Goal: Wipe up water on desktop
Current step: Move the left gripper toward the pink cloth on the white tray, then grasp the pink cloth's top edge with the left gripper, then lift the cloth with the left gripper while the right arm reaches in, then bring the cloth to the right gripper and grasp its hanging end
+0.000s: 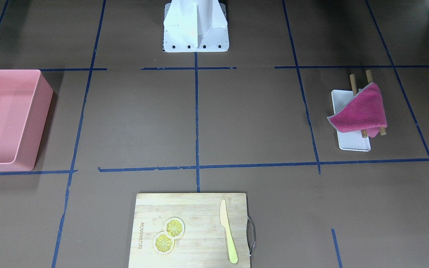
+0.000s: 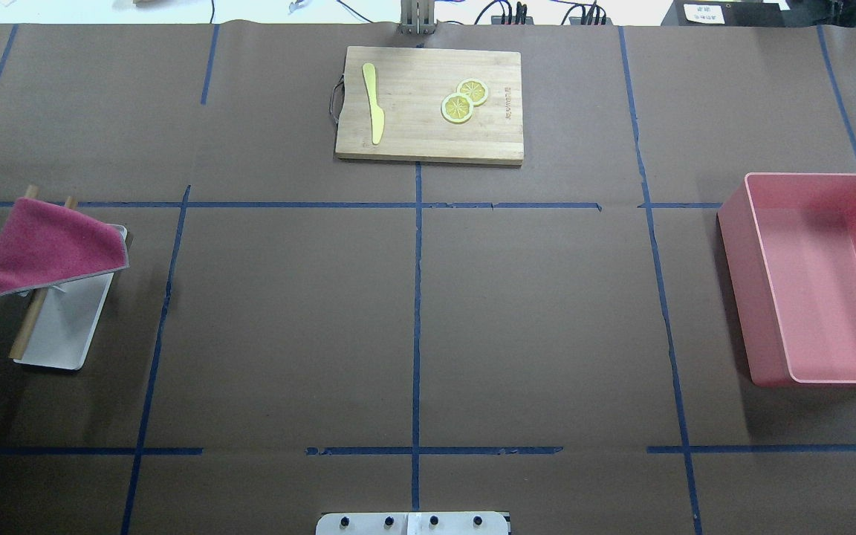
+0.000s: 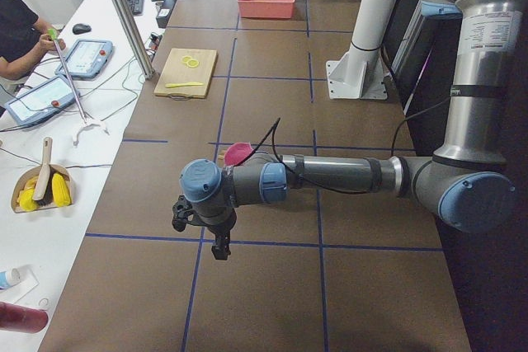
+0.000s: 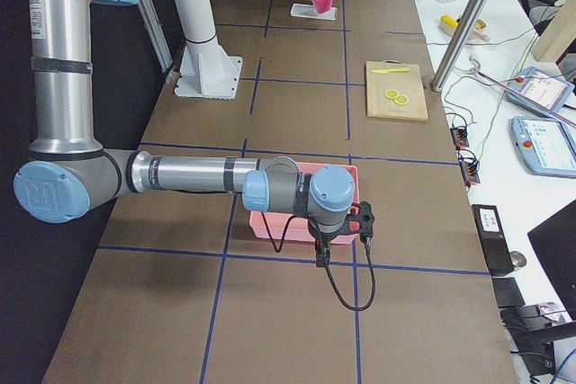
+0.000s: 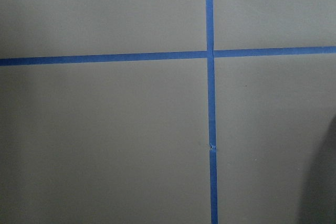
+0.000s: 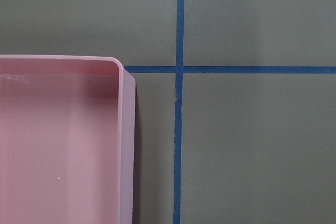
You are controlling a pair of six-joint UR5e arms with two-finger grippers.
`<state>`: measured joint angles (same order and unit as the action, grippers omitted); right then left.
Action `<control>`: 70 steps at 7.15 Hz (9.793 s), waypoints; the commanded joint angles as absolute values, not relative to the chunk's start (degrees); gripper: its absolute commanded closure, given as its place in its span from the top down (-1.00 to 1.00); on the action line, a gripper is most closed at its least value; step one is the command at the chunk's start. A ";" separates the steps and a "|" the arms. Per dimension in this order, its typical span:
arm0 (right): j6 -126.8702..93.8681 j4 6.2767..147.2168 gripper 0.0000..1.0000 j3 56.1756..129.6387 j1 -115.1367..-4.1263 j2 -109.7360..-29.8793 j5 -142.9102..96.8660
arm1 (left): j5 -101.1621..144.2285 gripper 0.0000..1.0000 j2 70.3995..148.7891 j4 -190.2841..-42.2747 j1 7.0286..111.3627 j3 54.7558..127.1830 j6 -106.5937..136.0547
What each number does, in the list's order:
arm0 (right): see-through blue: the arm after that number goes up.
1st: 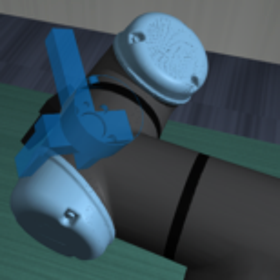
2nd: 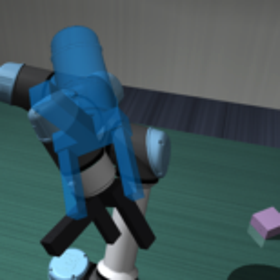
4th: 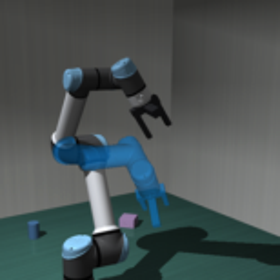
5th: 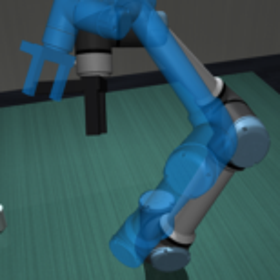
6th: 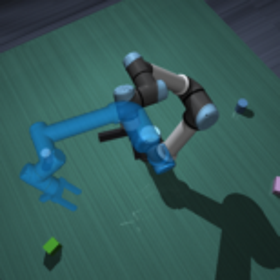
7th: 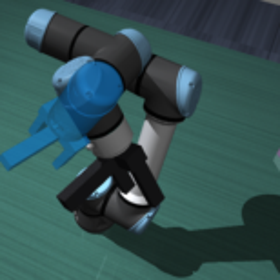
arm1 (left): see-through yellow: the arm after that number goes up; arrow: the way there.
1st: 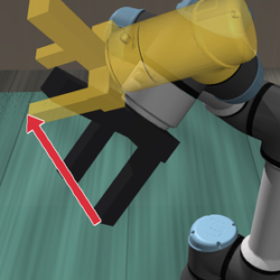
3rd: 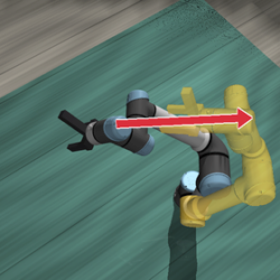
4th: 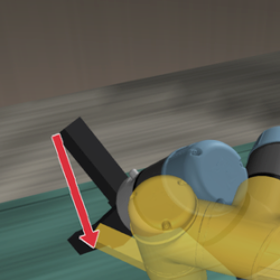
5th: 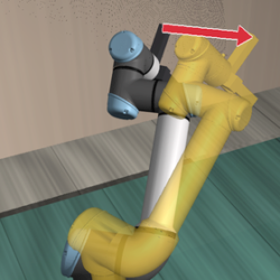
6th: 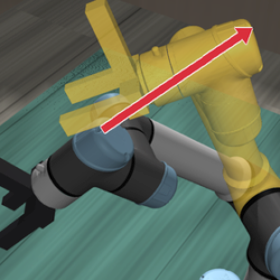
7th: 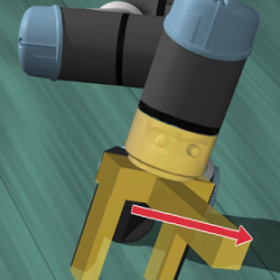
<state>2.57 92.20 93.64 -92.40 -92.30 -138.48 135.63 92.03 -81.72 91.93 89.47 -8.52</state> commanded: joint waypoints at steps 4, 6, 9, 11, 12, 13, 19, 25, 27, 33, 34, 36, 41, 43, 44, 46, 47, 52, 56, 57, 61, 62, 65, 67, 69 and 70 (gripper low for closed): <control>2.37 92.11 1.00 94.04 -92.81 -92.46 -138.69 | 135.70 1.00 92.11 -81.91 91.93 89.56 -8.35; 2.29 92.11 1.00 94.22 -92.81 -91.85 -138.78 | 135.70 1.00 92.46 -82.00 91.85 90.35 -8.26; 2.20 91.76 1.00 95.28 -92.81 -91.41 -139.04 | 136.31 1.00 92.99 -82.00 91.50 97.01 -5.37; 2.28 91.67 1.00 95.45 -92.73 -91.32 -139.13 | 149.70 1.00 92.81 -85.49 88.45 97.47 1.44; 2.37 91.84 1.00 95.71 -92.29 -90.27 -139.13 | 150.29 1.00 92.73 -92.91 85.98 97.82 10.98; 2.37 92.19 1.00 95.54 -92.20 -89.31 -139.30 | 150.29 1.00 91.77 -102.04 83.52 97.65 19.43; 2.37 91.76 1.00 96.50 -92.20 -89.74 -138.78 | 148.45 0.93 90.70 -112.94 69.70 96.50 30.15; 2.37 91.85 1.00 96.50 -92.20 -89.82 -138.87 | 148.36 0.35 90.70 -112.85 69.00 95.98 30.15; 2.37 91.85 1.00 96.42 -92.20 -89.74 -138.87 | 148.45 0.22 90.79 -112.85 68.64 95.54 30.15; 2.37 91.85 1.00 96.42 -92.20 -89.74 -138.96 | 148.45 -0.47 90.79 -112.85 68.47 95.54 30.23; 2.37 91.85 1.00 96.42 -92.20 -89.74 -138.96 | 148.45 -0.56 90.70 -112.85 68.47 95.54 30.15; 2.29 91.85 1.00 96.50 -92.20 -89.82 -139.04 | 148.45 -0.69 90.62 -112.85 68.47 95.54 30.15; 2.29 91.85 1.00 96.59 -92.20 -89.82 -139.04 | 149.15 -0.91 90.88 -112.68 68.82 96.41 30.06; 2.11 91.85 1.00 96.86 -92.29 -90.09 -139.04 | 149.41 -0.94 91.32 -112.15 72.92 98.07 30.06; 2.28 91.85 1.00 96.86 -92.29 -90.70 -139.04 | 150.63 -0.94 91.32 -111.10 74.43 98.69 30.06; 2.37 91.67 1.00 97.47 -92.20 -91.23 -139.04 | 154.24 -0.96 91.67 -109.61 77.60 100.36 30.32; 2.20 91.67 1.00 98.60 -92.20 -91.23 -139.04 | 154.33 -0.96 94.37 -102.12 78.83 104.20 30.58; -13.97 79.23 1.00 102.99 -80.38 -86.16 -139.57 | 151.88 -0.95 112.66 -84.81 72.36 107.32 47.86; -45.58 61.42 1.00 109.67 -60.63 -74.19 -125.44 | 130.84 -0.94 116.34 -109.80 55.77 107.14 82.66; -45.53 56.13 1.00 111.34 -52.47 -74.18 -113.33 | 126.43 -0.94 119.85 -109.95 52.50 106.88 91.84; -44.65 55.46 1.00 112.94 -35.88 -66.89 -97.84 | 118.33 -0.94 127.60 -110.39 46.43 102.40 106.59; -42.82 55.46 1.00 113.03 -35.16 -66.88 -97.47 | 116.13 -0.94 128.57 -110.48 44.49 102.22 107.83; -39.20 55.90 0.99 112.94 -28.58 -65.39 -88.17 | 115.23 -0.94 130.78 -110.39 40.18 101.43 107.84; -38.67 55.90 0.98 112.85 -27.43 -65.39 -88.07 | 115.14 -0.94 131.92 -110.30 39.56 101.34 108.02; -38.50 55.81 0.98 112.85 -27.25 -65.30 -87.98 | 115.05 -0.94 132.54 -110.04 38.41 101.34 108.02; -38.58 55.90 0.98 112.76 -26.81 -64.87 -87.98 | 115.05 -0.94 132.63 -110.04 37.89 101.25 108.02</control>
